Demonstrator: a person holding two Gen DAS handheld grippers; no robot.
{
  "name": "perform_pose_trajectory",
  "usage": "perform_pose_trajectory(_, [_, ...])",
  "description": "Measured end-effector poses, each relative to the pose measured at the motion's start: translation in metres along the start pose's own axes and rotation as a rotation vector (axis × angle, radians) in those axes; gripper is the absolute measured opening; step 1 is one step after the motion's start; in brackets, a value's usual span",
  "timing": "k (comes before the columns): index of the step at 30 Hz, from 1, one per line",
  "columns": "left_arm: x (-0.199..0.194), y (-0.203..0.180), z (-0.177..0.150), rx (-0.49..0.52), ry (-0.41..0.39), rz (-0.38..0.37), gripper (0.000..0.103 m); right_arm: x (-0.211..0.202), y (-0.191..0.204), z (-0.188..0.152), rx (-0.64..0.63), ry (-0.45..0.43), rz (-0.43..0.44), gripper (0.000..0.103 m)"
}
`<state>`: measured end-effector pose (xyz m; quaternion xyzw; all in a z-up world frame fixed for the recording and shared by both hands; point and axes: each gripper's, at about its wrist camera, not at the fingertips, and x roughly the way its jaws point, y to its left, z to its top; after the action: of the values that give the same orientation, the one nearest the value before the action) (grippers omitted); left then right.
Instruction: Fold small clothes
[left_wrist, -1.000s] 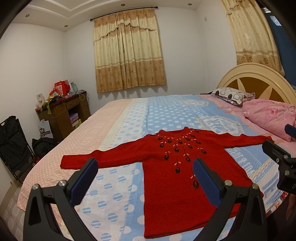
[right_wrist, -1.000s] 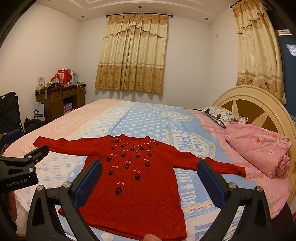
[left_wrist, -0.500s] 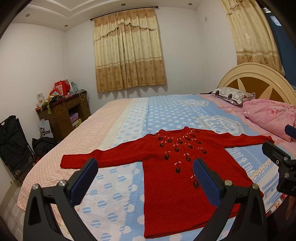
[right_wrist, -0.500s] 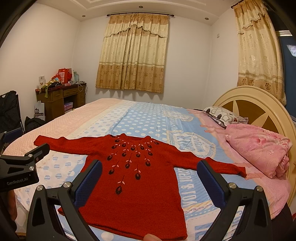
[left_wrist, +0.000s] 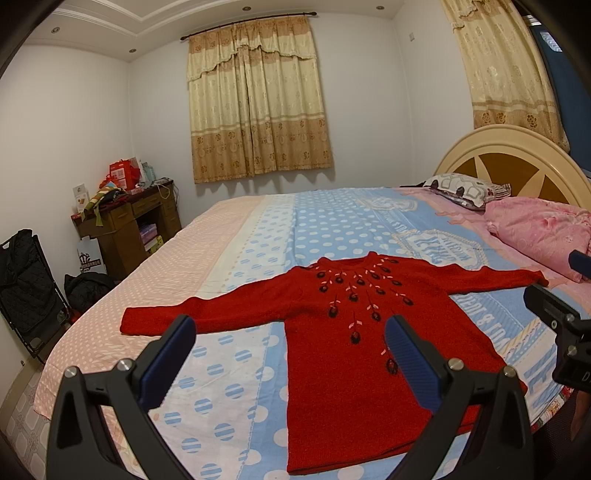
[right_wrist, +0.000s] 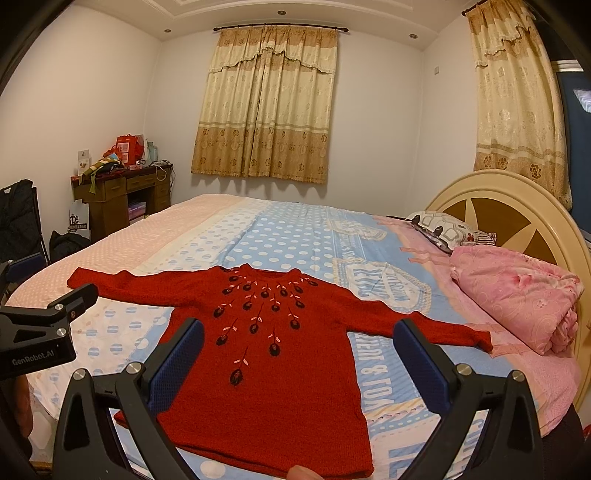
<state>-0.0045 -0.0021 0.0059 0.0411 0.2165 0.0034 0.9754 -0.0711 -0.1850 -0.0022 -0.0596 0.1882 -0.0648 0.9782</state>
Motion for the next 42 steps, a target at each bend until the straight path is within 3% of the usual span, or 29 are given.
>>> perform_pose_trajectory(25, [0.037, -0.006, -0.017, 0.035, 0.056, -0.014, 0.103, 0.047, -0.017, -0.026, 0.005, 0.097, -0.024, 0.102])
perform_pose_trajectory(34, [0.097, -0.009, -0.016, 0.071, 0.077, -0.007, 0.103, 0.102, -0.092, -0.038, 0.088, 0.179, -0.074, 0.102])
perform_pose_trajectory(39, [0.140, -0.005, -0.018, 0.087, 0.096, 0.016, 0.103, 0.143, -0.168, -0.054, 0.185, 0.266, -0.152, 0.102])
perform_pose_trajectory(42, [0.167, 0.004, -0.019, 0.088, 0.095, 0.053, 0.103, 0.164, -0.229, -0.067, 0.306, 0.315, -0.200, 0.102])
